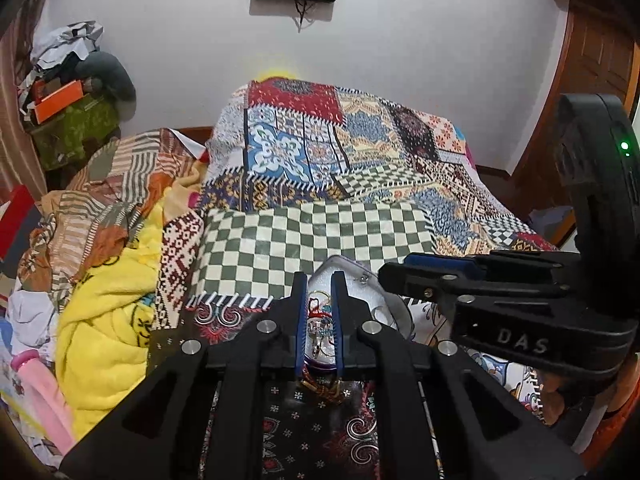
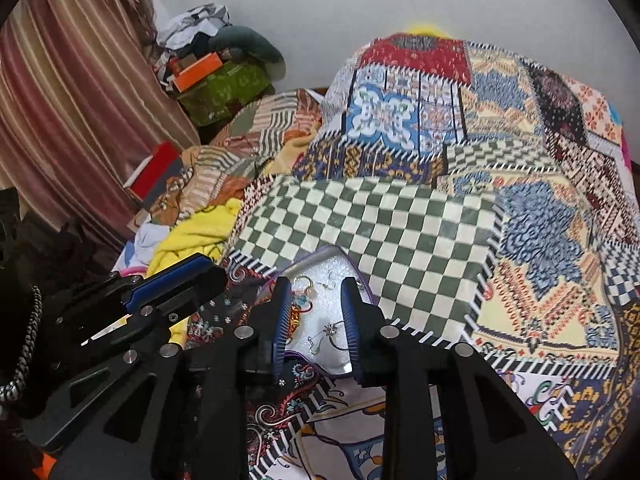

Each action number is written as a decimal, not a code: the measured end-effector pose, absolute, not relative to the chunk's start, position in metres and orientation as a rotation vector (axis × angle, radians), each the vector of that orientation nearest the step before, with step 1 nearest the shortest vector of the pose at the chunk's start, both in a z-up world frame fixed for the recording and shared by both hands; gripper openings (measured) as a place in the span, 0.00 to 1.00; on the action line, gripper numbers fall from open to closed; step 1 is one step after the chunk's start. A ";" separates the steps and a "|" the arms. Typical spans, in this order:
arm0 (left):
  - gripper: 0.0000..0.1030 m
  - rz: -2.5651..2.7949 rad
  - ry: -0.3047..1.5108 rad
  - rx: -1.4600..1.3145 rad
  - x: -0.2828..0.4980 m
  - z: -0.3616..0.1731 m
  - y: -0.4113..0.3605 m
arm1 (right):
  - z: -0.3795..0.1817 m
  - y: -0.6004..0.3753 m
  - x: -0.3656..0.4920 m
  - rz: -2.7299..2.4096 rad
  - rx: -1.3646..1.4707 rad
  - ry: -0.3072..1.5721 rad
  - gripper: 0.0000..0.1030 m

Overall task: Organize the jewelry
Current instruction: 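Open the left gripper to drop the cord bracelet into the tin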

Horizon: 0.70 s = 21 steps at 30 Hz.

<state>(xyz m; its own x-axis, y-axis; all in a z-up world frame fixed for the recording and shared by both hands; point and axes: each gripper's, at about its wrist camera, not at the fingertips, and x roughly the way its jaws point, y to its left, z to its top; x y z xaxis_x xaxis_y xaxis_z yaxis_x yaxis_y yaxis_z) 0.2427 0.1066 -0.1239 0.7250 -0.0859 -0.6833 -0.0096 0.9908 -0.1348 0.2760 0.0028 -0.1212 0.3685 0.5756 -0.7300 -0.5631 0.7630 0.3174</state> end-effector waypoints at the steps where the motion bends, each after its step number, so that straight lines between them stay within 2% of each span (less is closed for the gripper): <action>1: 0.09 -0.041 0.753 -0.136 0.241 -0.120 0.107 | -0.118 0.002 0.274 0.731 0.014 0.935 0.23; 12: 0.09 -0.034 0.634 -0.131 0.202 -0.064 0.101 | -0.051 -0.027 0.226 0.710 0.004 0.739 0.23; 18: 0.10 -0.030 0.504 -0.076 0.159 -0.018 0.084 | -0.007 -0.052 0.184 0.689 0.028 0.579 0.23; 21: 0.13 -0.025 0.422 -0.066 0.132 0.006 0.075 | 0.014 -0.064 0.155 0.674 0.033 0.484 0.23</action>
